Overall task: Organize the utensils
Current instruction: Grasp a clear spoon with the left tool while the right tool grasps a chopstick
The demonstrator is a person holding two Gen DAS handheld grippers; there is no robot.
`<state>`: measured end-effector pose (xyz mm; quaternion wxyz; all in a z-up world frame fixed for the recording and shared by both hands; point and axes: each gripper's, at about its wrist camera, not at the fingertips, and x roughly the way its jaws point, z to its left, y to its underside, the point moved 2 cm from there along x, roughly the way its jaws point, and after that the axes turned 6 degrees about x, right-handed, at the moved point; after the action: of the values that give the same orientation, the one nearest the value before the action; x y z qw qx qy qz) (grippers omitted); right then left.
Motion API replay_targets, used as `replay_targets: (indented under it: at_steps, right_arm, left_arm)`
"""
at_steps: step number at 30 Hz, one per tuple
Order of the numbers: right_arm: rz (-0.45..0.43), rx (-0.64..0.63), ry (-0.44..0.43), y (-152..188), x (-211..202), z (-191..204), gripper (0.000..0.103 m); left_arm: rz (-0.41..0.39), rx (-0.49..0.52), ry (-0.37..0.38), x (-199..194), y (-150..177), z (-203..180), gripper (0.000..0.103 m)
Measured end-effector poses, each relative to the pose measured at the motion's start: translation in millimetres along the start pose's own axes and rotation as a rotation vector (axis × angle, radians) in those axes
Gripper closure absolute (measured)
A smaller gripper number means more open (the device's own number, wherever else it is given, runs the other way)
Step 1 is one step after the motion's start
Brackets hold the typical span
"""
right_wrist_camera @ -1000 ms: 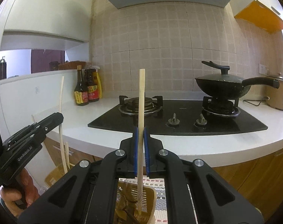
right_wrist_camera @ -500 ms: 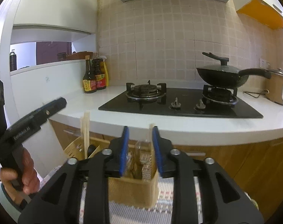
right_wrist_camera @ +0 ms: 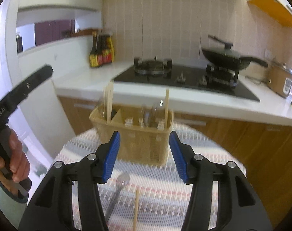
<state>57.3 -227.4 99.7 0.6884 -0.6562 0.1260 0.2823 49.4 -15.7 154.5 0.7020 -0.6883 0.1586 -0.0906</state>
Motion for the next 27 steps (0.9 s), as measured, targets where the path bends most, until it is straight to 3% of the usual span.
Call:
replay_targets:
  at_steps: [4, 7, 9, 13, 21, 27]
  right_arm:
    - [0.156, 0.046, -0.002, 21.7, 13.7, -3.2, 0.054]
    - [0.270, 0.106, -0.029, 41.1, 30.4, -10.4, 0.055]
    - [0.352, 0.130, -0.033, 59.3, 44.5, -15.1, 0.066]
    - [0.510, 0.172, -0.064, 90.5, 71.4, -19.3, 0.072]
    - [0.608, 0.094, -0.050, 126.2, 89.4, -0.1, 0.083]
    - [0.612, 0.021, -0.010, 146.8, 94.6, 11.7, 0.086]
  left_arm:
    - [0.080, -0.014, -0.005, -6.6, 7.6, -0.8, 0.049]
    - [0.244, -0.042, 0.003, 1.5, 25.4, 0.7, 0.049]
    - [0.357, -0.068, -0.001, 8.6, 45.1, 1.1, 0.050]
    - [0.522, -0.072, 0.022, 24.1, 82.2, -5.4, 0.051]
    - [0.759, -0.099, 0.114, 60.1, 154.1, -24.4, 0.057]
    - [0.842, -0.148, 0.130, 79.7, 191.7, -28.4, 0.062]
